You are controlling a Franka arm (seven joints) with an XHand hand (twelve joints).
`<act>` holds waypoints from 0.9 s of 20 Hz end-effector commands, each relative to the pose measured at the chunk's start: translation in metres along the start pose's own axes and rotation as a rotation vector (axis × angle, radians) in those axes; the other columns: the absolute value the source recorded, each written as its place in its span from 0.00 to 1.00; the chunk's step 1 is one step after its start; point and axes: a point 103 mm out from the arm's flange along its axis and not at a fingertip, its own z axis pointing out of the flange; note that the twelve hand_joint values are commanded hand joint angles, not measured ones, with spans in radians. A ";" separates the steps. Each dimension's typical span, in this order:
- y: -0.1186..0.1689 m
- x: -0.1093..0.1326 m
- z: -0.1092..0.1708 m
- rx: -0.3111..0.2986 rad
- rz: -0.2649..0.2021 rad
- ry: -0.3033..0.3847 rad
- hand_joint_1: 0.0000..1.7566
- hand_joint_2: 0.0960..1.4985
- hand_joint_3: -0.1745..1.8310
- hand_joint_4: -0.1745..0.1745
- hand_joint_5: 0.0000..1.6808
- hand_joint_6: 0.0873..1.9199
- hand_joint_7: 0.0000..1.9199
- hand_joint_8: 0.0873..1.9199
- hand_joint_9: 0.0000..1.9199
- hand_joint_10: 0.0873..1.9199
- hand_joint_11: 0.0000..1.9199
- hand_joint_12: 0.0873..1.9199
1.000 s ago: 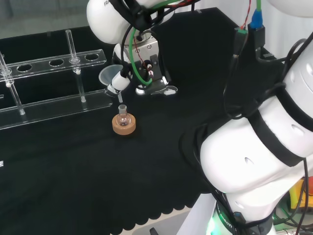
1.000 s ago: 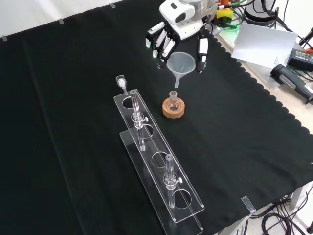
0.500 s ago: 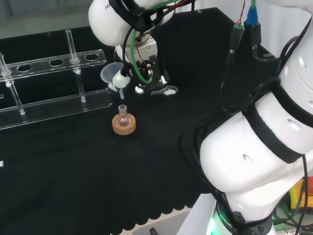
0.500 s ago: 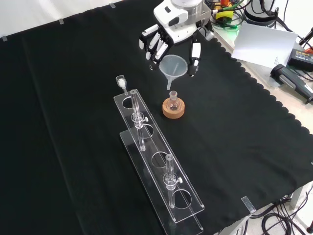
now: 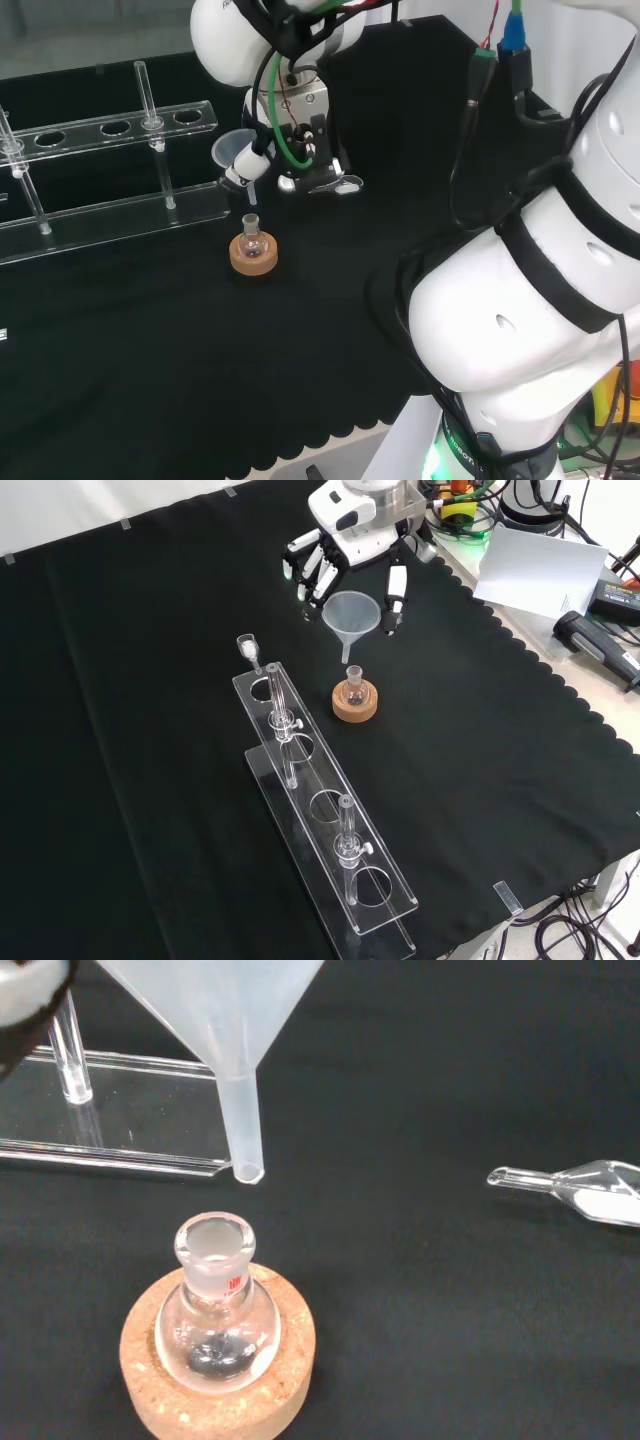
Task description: Place the funnel on the round-bottom flask.
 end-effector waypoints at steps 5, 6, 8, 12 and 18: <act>-0.002 0.005 0.007 0.012 -0.008 0.026 0.49 0.31 0.43 1.00 0.62 0.11 0.64 0.00 0.40 0.13 0.00 0.63; -0.002 0.006 0.008 0.014 -0.010 0.027 0.49 0.31 0.43 1.00 0.62 0.11 0.64 0.00 0.40 0.13 0.00 0.63; -0.002 0.007 0.011 0.018 -0.011 0.029 0.49 0.31 0.44 1.00 0.62 0.11 0.64 0.00 0.40 0.13 0.00 0.63; -0.002 0.006 0.013 0.024 -0.006 0.027 0.49 0.30 0.44 1.00 0.62 0.11 0.64 0.00 0.40 0.13 0.00 0.63; -0.002 0.006 0.014 0.024 -0.001 0.029 0.49 0.30 0.44 1.00 0.62 0.11 0.64 0.00 0.40 0.13 0.00 0.63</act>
